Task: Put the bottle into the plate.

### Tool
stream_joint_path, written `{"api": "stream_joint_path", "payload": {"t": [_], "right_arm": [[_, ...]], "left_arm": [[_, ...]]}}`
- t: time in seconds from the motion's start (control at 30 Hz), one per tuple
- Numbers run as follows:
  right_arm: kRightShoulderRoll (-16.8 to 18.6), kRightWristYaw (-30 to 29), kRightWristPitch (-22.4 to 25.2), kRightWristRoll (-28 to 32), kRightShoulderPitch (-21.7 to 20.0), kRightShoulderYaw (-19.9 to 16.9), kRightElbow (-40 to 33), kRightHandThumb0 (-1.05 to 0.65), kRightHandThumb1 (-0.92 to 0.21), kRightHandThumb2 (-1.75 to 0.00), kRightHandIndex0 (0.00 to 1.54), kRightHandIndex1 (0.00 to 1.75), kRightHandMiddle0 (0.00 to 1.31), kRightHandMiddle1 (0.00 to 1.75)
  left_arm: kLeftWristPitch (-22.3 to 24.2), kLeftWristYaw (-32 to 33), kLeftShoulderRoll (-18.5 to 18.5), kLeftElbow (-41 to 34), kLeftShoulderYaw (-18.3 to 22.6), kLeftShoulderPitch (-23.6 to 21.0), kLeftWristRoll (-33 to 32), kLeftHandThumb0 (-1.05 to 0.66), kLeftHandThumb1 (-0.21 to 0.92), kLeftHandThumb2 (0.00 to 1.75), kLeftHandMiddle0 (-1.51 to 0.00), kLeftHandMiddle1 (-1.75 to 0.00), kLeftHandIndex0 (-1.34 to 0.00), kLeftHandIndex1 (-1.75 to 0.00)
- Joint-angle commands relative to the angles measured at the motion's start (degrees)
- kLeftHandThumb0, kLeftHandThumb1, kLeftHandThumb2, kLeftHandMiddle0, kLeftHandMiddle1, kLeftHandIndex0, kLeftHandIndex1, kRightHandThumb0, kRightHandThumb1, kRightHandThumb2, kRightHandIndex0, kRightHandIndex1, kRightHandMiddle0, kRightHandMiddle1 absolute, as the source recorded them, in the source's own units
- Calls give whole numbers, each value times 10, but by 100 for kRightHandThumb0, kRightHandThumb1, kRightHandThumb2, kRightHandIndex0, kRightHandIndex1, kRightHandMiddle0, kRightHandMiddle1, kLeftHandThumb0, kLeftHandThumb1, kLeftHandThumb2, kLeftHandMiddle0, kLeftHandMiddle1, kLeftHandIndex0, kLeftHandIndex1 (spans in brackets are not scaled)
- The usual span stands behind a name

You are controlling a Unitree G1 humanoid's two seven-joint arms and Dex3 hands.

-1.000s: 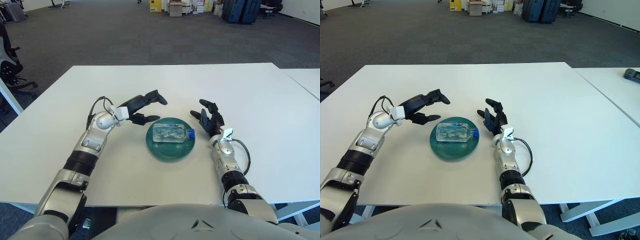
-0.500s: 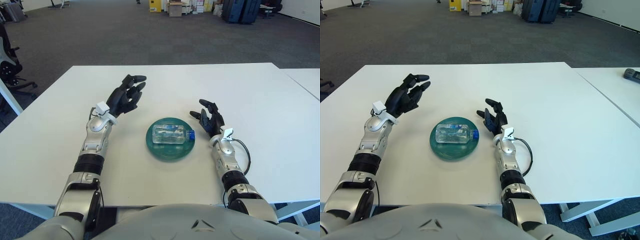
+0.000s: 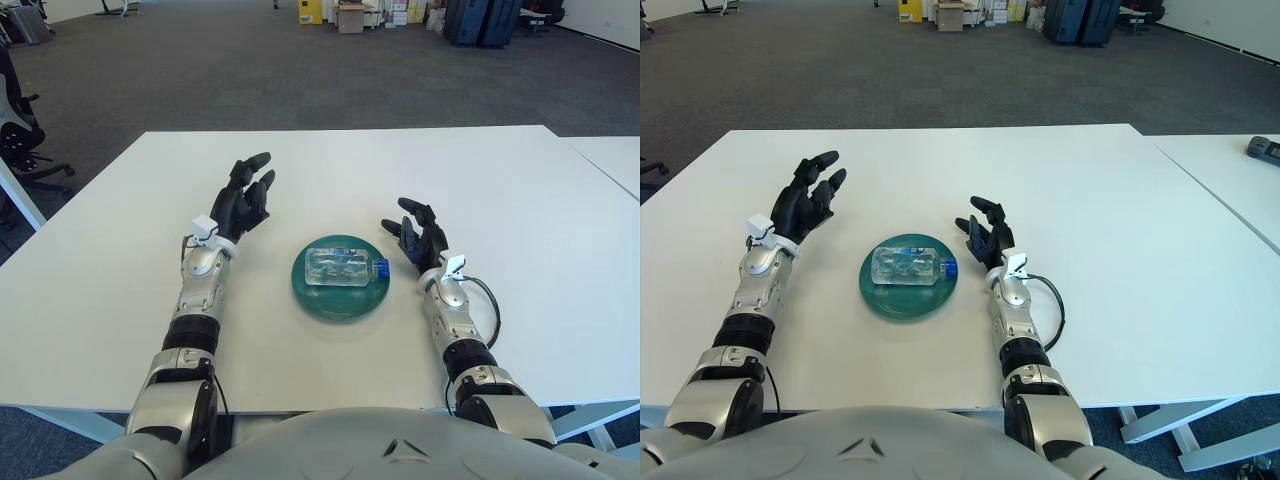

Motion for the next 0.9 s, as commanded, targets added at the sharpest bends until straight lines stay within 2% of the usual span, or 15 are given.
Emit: {"api": "stream_joint_path", "payload": {"t": [0.0,0.23,0.43,0.63,0.87], "right_arm": [[-4,3,27,11,12,-9,17,-66,-92,-77,52,29,9,91],[-4,10,38,20,12,-17,11,-67,-92,-79,51,22,7,89],[-2,10,43,25,12,-21,6,-67,-92,-80,48,18,5,88],[0,7,44,26,12,-22,3,-67,-92,-82,45,13,3,87],[3,-2,40,27,16,-25,-5,-67,-92,-84,41,9,1,85]], "left_arm": [[-14,1,1,17,10,-3,-8,-80,92,93,-28,0,0,-63],[-27,5,-3,33,11,8,3,-81,92,97,-26,0,0,-59],[-26,8,-3,40,6,16,14,-82,92,101,-22,0,0,-49],[-23,13,0,55,-4,17,33,-84,92,102,-15,-1,0,-33],[-50,20,5,104,-20,23,68,-88,92,103,-7,0,0,-12]]}}
